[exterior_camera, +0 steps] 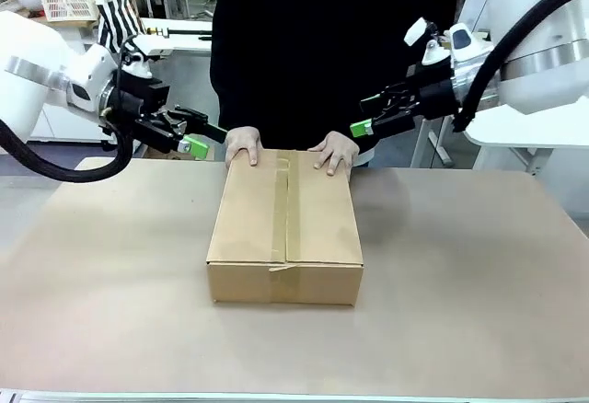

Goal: Pack the gift set into the box.
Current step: Press and hold the closed box until the human finishes sealing it.

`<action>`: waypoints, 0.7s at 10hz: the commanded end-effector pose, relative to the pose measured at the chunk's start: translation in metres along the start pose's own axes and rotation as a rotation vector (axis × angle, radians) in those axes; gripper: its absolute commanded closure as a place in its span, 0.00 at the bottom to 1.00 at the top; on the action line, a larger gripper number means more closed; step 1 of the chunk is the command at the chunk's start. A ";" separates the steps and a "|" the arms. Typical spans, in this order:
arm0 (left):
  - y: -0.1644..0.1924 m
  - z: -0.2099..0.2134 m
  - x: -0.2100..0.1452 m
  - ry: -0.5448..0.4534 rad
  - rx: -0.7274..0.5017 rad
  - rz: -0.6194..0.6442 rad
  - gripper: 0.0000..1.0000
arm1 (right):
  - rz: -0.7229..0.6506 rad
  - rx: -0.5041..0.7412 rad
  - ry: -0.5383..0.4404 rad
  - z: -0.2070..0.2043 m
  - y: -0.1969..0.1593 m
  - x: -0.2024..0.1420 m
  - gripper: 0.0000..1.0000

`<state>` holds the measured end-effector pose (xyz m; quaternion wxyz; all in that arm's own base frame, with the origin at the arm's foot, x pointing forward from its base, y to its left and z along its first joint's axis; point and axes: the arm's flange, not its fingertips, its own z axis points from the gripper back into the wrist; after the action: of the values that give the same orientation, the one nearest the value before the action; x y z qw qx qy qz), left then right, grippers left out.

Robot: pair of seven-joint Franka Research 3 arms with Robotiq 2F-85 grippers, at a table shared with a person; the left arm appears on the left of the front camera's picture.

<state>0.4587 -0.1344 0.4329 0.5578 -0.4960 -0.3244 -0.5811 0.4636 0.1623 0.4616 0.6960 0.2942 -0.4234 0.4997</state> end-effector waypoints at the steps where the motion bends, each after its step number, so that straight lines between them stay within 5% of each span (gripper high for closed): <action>1: 0.002 0.008 0.013 0.011 0.032 -0.015 0.00 | -0.020 0.132 -0.036 0.004 -0.001 0.003 0.00; 2: 0.002 0.008 0.013 0.011 0.032 -0.015 0.00 | 0.000 0.000 0.000 0.000 0.000 0.000 0.00; 3: 0.001 0.003 0.004 0.003 0.009 -0.007 0.00 | 0.231 0.158 -0.009 -0.027 0.010 0.003 0.00; 4: 0.009 -0.011 -0.011 0.100 0.202 -0.072 0.00 | 0.365 0.277 -0.042 -0.050 0.016 -0.008 0.00; 7: 0.018 -0.040 -0.058 0.133 0.306 -0.165 0.00 | 0.494 0.324 -0.159 -0.076 0.037 -0.044 0.00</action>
<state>0.4675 -0.1442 0.3816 0.6034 -0.3632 -0.3826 -0.5980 0.4448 0.2238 0.4023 0.4907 0.3258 -0.4175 0.6919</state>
